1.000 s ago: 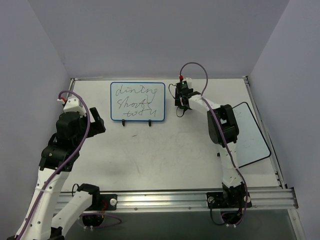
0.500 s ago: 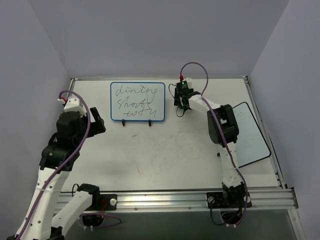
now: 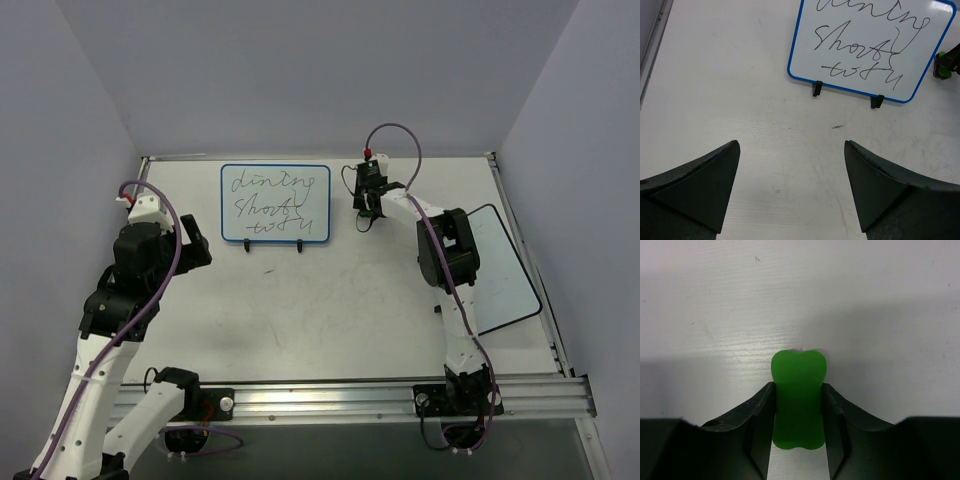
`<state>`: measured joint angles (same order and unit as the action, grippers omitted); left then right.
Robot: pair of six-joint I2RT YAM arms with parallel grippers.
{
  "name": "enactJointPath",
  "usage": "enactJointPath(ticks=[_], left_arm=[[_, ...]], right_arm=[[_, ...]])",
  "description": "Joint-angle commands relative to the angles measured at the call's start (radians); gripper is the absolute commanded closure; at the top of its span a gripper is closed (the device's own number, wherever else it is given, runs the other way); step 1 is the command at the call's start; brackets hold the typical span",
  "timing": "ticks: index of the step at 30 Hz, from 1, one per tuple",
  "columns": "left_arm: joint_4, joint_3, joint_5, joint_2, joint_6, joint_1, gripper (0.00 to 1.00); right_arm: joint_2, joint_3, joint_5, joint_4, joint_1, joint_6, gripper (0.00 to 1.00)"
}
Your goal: Erase the whiteboard
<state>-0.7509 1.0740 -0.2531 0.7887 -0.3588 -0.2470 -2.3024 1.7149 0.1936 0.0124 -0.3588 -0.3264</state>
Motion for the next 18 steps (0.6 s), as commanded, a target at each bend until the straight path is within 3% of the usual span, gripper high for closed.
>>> enactJointPath(ticks=[1,10,18], left_arm=[[0.033,0.01,0.012,0.0,0.009,0.005,0.06],[0.033,0.01,0.012,0.003,0.009,0.005,0.06],[0.035,0.01,0.003,0.02,0.001,0.005,0.06]], right_arm=[[0.012,-0.003,0.0,0.011,0.007,-0.005,0.7],[0.052,-0.046,0.006,0.015,0.006,-0.011,0.9],[0.179,-0.127,0.044,0.026,-0.002,-0.019,0.92]])
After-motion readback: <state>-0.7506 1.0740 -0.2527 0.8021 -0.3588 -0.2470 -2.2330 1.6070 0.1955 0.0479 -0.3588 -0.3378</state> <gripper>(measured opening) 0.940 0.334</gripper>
